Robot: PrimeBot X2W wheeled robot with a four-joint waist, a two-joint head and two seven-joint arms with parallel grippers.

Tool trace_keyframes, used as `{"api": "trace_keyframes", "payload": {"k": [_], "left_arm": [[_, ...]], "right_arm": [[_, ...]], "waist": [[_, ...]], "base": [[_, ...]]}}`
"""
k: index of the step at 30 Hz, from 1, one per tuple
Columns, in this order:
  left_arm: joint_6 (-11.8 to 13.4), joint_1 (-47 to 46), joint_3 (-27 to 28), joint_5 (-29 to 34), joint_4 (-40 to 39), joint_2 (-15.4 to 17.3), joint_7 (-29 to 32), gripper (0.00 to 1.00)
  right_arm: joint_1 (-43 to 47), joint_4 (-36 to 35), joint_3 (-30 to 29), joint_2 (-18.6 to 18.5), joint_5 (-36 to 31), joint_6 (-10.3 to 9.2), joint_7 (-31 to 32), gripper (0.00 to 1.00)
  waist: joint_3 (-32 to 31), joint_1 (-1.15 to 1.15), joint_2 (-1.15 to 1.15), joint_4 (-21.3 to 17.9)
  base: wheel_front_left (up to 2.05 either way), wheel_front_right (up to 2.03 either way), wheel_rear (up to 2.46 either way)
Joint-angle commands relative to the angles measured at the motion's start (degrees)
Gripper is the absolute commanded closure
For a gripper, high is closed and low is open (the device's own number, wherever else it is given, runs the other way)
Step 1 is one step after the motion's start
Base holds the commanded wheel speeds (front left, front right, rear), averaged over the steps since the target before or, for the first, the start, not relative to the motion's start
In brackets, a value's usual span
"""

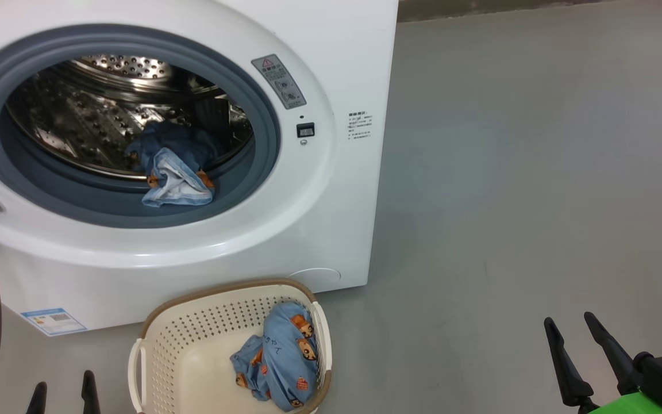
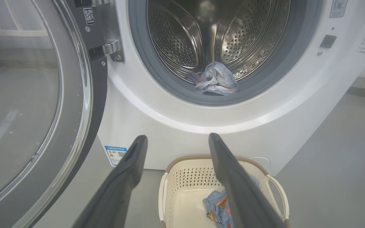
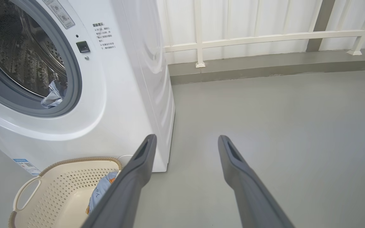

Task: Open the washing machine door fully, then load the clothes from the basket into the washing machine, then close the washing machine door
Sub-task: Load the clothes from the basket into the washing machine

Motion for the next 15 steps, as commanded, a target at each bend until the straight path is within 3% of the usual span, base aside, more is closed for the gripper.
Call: {"api": "trace_keyframes", "payload": {"k": [1, 15], "left_arm": [[-0.14, -1.54, 1.93, -0.27, -1.65, 0.48, -0.37, 0.00], [-0.14, -8.79, -4.29, -1.48, 7.53, 1.10, -0.37, 0.00]], "right_arm": [[-1.05, -1.50, 1.03, -1.15, 0.55, 0.09, -0.69, 0.00], [-5.15, -2.04, 1.52, 1.46, 0.53, 0.09, -0.69, 0.00]], "waist": [[0.26, 0.00, 0.00, -0.16], [7.38, 0.00, 0.00, -1.98]], "base": [[0.00, 0.00, 0.00], [0.00, 0.00, 0.00]]}}
